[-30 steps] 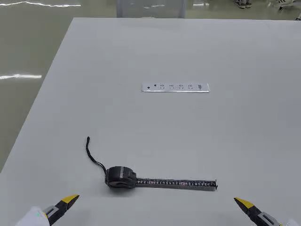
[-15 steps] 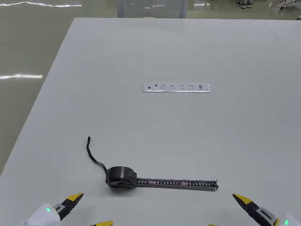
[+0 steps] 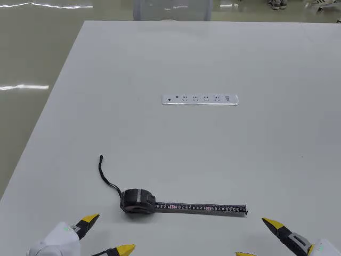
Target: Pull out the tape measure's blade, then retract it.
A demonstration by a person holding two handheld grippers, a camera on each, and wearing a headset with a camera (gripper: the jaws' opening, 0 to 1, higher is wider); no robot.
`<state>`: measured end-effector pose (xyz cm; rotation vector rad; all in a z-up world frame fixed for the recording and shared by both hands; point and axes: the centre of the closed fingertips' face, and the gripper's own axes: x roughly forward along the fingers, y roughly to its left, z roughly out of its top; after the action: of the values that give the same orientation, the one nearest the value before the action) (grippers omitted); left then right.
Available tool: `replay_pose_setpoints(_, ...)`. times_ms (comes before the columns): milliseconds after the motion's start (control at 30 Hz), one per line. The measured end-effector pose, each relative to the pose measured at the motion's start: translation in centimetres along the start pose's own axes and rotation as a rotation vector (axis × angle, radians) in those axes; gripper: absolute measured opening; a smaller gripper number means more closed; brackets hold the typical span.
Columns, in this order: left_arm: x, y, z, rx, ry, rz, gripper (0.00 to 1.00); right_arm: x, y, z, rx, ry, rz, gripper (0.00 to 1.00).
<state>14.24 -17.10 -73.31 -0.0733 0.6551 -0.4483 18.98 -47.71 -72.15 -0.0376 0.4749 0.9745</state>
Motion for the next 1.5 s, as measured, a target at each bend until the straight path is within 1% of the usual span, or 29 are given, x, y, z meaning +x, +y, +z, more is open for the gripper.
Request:
replay_pose_setpoints(67,0.2,0.0,0.1,-0.003,0.01,0.007,0.76,0.0,-0.1,0.0,0.002,-0.001,0.0,0.71)
replay_pose_setpoints(133,0.3,0.2,0.3,-0.003,0.007,0.016,0.77,0.0,-0.2,-0.1,0.002,0.001,-0.002,0.71)
replay_pose_setpoints(300,0.5,0.5,0.6,-0.025,0.008,0.03,0.78,0.2,-0.4,-0.1,0.003,0.002,-0.002,0.71)
replay_pose_setpoints(400,0.6,0.7,0.7,-0.024,0.008,0.04,0.78,0.3,-0.5,0.0,-0.001,0.002,0.003,0.71)
replay_pose_setpoints(500,0.6,0.9,0.9,-0.04,0.003,0.045,0.78,0.5,-0.7,-0.1,-0.002,0.006,0.007,0.71)
replay_pose_setpoints(733,1.1,0.7,1.1,-0.052,0.009,0.056,0.79,0.9,-1.0,0.0,-0.004,0.011,0.024,0.7)
replay_pose_setpoints(833,1.3,0.8,1.4,-0.059,0.006,0.069,0.8,1.2,-0.9,0.0,-0.006,0.013,0.032,0.69)
replay_pose_setpoints(933,1.6,0.8,1.7,-0.087,-0.002,0.08,0.8,1.4,-1.0,-0.4,-0.013,0.022,0.037,0.69)
replay_pose_setpoints(1133,2.4,0.9,2.0,-0.094,0.009,0.099,0.82,1.8,-1.0,-0.4,-0.02,0.024,0.048,0.68)
replay_pose_setpoints(1367,3.1,1.0,2.8,-0.121,0.001,0.113,0.82,2.1,-1.1,-0.4,-0.013,0.017,0.049,0.68)
replay_pose_setpoints(1500,3.6,1.1,2.7,-0.144,0.003,0.127,0.83,2.2,-1.2,-0.6,-0.013,0.018,0.052,0.68)
